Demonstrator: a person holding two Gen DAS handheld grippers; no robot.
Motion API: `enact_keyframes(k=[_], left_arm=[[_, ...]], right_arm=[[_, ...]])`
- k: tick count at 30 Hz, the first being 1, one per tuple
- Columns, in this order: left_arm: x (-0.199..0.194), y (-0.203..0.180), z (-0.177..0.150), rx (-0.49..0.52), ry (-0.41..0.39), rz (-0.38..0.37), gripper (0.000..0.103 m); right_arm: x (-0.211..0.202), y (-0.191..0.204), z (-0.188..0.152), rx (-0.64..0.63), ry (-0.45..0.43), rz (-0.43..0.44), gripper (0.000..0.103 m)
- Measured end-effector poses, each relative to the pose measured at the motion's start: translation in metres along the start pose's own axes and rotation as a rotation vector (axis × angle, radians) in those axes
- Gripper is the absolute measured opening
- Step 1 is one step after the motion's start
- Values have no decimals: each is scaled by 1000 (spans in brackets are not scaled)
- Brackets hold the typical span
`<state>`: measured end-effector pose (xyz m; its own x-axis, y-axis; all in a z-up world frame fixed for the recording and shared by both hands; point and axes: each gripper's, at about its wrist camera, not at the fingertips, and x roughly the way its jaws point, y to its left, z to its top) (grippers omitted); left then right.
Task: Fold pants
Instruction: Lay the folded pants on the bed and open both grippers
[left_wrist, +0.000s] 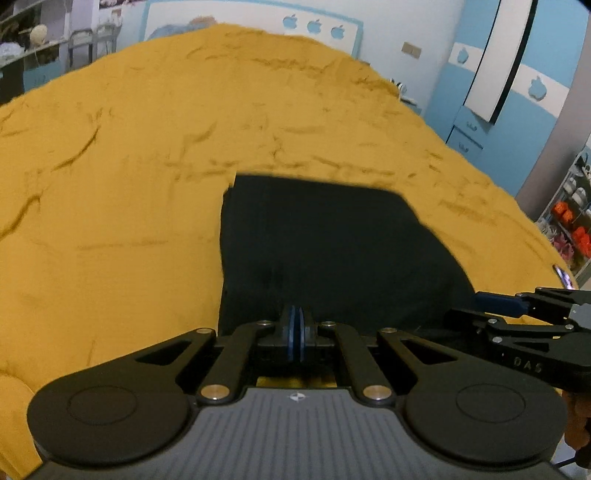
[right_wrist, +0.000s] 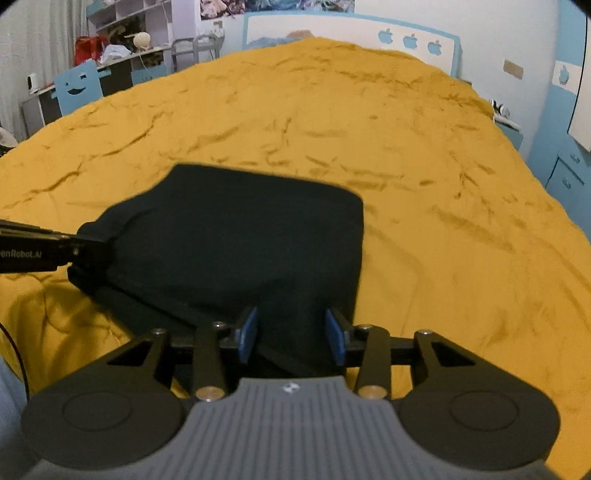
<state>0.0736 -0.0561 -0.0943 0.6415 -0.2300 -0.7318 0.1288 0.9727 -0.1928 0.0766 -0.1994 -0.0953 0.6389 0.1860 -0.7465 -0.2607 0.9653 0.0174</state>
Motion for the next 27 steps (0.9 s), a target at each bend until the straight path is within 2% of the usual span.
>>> enact_keyframes(k=[7,9,10,12,15,16,17,18,19,20,22,24,25,27], left_arm=[[1,-2,-13,24,-2,5,6],[-6,-2,-8,19,-14,-9,8],[-11,-2,-5,21,-25,-14,14],[-23,-7,4,47,-54,-8,18],[-48,-20,19,122,-135,51,19],[-57,-24,23,146,-162,63,25],[-67,-29,27,166,-189,72,36],[-76,-33,32,179,-209,87,41],[-86,-37,36,187,-236,98,49],[-95,-39,39,189,-266,102,56],[-111,-44,42,189,-329,121,59],[-124,-51,41,185,-372,137,68],[-128,-52,40,180,-382,138,79],[-135,-56,36,171,-391,139,82]], right_arm=[[11,5,-9,-20,16,-10,37],[7,3,-2,-17,19,-4,38],[3,1,3,-9,21,1,38],[-9,-4,15,7,6,14,43],[-35,-13,34,28,-68,5,58],[-46,-15,41,33,-102,-5,65],[-57,-16,47,36,-136,-10,69],[-68,-17,53,38,-164,-11,69],[-79,-17,58,42,-189,-9,70],[-88,-17,62,48,-205,-9,76],[-106,-14,65,49,-244,-12,81],[-122,-9,63,48,-275,-22,81],[-128,-6,62,51,-284,-27,81],[-140,-1,52,56,-293,-36,82]])
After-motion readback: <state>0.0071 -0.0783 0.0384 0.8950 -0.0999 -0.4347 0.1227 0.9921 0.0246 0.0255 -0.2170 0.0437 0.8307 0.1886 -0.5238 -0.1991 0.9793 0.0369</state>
